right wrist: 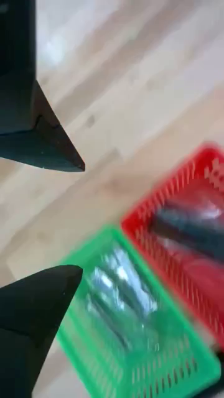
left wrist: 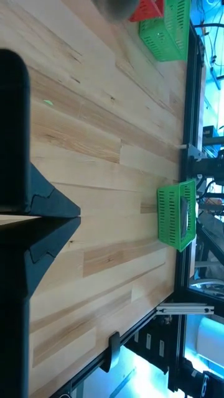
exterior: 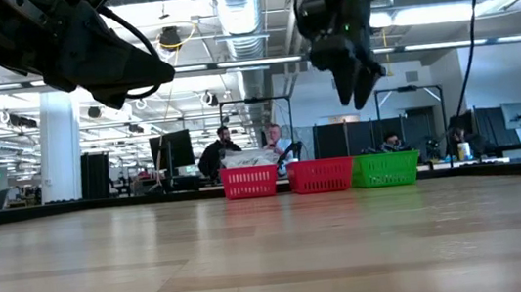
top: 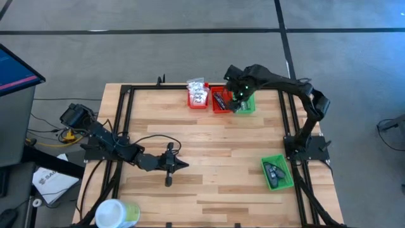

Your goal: Pick & Place Travel size toiletries

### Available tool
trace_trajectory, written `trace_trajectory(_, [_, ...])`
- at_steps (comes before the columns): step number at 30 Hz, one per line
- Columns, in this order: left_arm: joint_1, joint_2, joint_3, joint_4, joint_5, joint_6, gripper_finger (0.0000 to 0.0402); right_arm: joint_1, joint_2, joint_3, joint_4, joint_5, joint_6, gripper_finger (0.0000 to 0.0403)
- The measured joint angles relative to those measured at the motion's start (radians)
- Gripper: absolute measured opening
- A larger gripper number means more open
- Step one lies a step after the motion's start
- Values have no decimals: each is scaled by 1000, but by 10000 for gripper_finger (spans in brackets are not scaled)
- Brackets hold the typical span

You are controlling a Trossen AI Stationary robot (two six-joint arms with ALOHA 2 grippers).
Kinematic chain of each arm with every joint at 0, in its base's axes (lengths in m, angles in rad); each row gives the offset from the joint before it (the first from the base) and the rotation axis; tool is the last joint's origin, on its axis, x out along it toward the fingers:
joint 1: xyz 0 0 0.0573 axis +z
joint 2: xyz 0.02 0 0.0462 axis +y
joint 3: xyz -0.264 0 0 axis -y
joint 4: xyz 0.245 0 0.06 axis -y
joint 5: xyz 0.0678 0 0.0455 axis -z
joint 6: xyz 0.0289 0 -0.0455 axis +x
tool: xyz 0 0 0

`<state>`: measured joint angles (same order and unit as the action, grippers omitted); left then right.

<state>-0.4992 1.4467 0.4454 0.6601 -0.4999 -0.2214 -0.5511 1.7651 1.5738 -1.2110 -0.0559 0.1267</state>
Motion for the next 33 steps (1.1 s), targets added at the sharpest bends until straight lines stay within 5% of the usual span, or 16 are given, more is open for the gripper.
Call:
trace_trajectory(8, [0,0,0,-1,0,0,1,240,-152,-89,110,5,132,249])
trace_trajectory(23, [0,0,0,-2,0,-3,1,754,-554,-621,955,227,212,249])
trace_trajectory(33, [0,0,0,-2,0,-2,1,884,-675,-889,1154,401,159,249])
